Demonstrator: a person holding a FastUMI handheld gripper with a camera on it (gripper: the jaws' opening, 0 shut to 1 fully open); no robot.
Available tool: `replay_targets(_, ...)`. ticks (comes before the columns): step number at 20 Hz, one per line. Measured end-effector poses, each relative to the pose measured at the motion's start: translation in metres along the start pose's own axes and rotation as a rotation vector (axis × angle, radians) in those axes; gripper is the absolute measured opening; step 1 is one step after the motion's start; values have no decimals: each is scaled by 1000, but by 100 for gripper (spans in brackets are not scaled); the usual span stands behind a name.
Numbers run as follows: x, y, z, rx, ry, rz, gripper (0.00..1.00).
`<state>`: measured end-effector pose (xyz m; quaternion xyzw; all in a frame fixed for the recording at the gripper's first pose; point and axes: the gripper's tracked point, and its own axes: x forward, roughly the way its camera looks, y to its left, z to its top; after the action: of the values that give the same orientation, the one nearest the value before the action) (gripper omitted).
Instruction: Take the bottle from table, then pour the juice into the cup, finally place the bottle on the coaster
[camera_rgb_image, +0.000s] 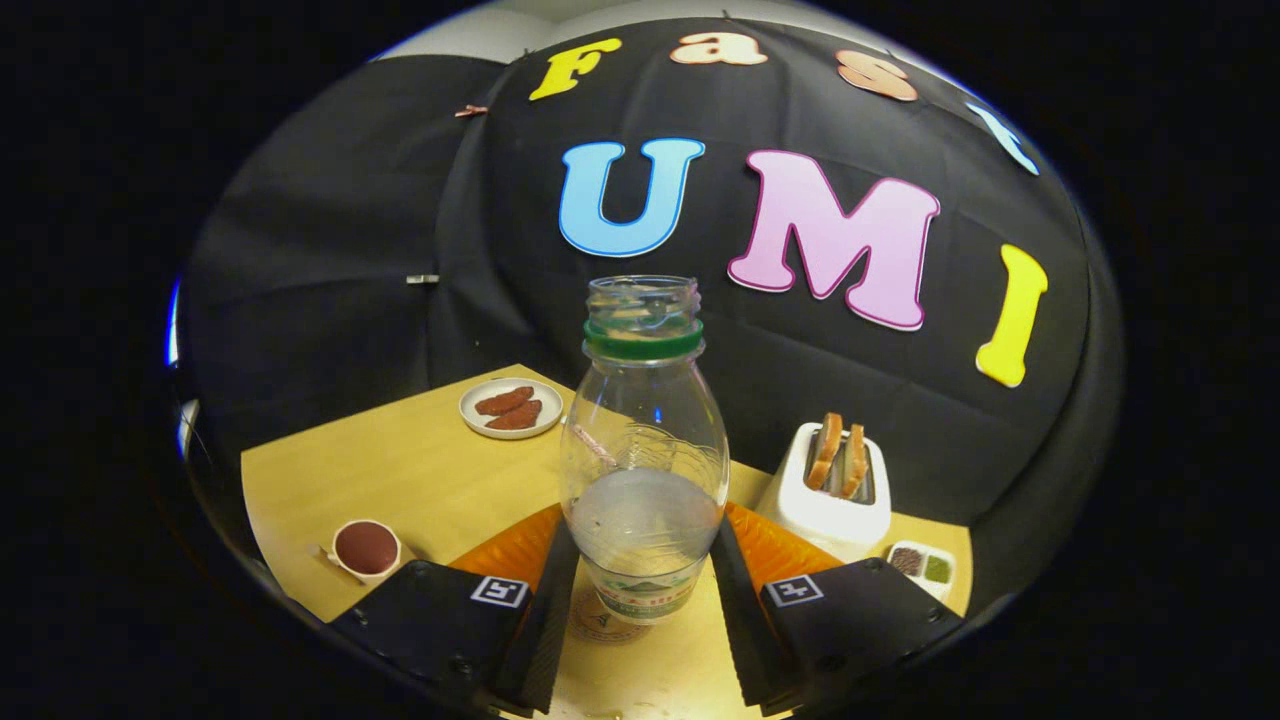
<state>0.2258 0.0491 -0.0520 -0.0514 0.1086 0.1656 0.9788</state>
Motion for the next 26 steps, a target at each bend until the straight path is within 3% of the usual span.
replay_targets(7, 39, 4, -57, 120, 11, 15, 71)
replay_targets(14, 46, 15, -92, 85, 76, 21, 73)
replay_targets(19, 46, 14, -90, 58, 70, 4, 76)
replay_targets(22, 45, 12, -86, 31, 70, -5, 85)
replay_targets(23, 40, 10, -85, 20, 63, -15, 100)
replay_targets(26, 26, 12, -76, -6, 44, -10, 98)
